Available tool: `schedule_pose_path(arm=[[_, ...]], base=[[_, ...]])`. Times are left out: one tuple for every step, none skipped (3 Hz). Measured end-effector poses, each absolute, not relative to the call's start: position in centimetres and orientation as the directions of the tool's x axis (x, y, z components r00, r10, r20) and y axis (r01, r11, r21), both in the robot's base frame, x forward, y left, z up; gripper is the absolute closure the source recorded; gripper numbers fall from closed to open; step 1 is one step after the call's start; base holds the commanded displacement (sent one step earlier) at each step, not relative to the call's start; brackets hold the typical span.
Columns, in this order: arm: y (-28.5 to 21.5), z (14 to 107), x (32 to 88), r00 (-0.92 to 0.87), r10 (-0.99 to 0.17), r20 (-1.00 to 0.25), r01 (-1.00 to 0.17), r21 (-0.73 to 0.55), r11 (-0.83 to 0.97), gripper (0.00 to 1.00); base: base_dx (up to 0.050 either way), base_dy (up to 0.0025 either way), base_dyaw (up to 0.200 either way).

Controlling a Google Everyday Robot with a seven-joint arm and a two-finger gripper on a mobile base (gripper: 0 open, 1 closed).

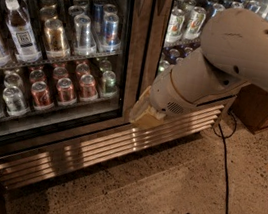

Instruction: Close left fridge door

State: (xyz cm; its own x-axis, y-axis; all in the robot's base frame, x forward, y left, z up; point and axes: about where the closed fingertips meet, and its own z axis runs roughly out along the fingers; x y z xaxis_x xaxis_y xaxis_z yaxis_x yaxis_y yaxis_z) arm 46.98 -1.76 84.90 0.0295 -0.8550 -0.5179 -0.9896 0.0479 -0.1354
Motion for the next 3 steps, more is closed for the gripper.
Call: schedule_pose_path(arm=[[-1.76, 84.9, 46.98, 0.029, -0.855, -0.518, -0.99, -0.135, 0.048, 1.0], [-1.76, 84.9, 46.97, 0.029, -0.855, -0.518, -0.99, -0.135, 0.048, 1.0], [-1.76, 84.9, 46.97, 0.03, -0.855, -0.518, -0.99, -0.135, 0.048, 0.81]], base=[[-0.05, 0.00002, 0.0], [0.0, 0.0, 0.0], [0.0, 0.0, 0.0]])
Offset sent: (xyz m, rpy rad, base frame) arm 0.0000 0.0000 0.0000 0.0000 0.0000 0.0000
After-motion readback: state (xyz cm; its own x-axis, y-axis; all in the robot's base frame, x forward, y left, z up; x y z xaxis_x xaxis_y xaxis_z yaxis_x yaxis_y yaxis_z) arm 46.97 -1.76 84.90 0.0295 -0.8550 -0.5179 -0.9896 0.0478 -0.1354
